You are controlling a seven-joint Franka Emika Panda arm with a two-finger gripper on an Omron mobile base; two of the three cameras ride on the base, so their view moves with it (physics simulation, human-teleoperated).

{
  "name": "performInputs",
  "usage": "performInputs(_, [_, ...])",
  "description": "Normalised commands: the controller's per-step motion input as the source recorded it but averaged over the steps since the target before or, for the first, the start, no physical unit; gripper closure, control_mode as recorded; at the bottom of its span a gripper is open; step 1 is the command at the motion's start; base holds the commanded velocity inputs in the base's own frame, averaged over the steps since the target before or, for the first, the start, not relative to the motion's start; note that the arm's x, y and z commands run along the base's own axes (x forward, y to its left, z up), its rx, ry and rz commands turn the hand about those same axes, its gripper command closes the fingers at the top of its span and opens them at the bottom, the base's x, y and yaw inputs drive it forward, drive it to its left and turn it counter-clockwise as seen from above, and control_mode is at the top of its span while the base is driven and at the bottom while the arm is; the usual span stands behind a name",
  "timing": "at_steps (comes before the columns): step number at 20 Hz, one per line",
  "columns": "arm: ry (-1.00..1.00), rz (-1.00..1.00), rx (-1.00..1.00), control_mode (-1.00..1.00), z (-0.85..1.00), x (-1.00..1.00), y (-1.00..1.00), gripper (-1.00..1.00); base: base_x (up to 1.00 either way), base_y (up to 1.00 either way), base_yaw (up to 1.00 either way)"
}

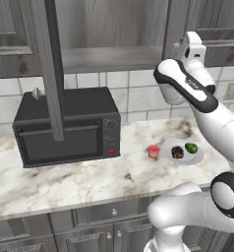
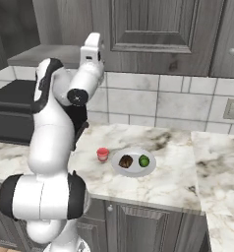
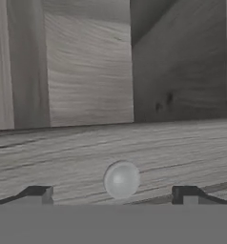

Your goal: Pick the avocado and bread from the counter and place them on the plate. Then pick the jam from the cabinet and place it next to the plate. Lastly close the cabinet door.

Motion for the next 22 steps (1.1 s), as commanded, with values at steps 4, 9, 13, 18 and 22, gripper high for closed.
performInputs(4, [-0.16,-0.07,0.12,-1.00,0.00,-0.38,0.14,-1.00,0.00,0.00,0.00])
performInputs(9, [-0.05,-0.11,0.07,-1.00,0.00,-0.41,0.09,-1.00,0.00,0.00,0.00])
performInputs(13, [0.00,-0.12,0.07,-1.00,0.05,-0.39,0.12,-1.00,0.00,0.00,0.00])
performInputs(18, [0.00,-0.13,0.10,-1.00,0.17,-0.39,0.18,-1.00,0.00,0.00,0.00])
performInputs(22, [0.00,-0.12,0.12,-1.00,0.17,-0.40,0.18,-1.00,0.00,0.00,0.00])
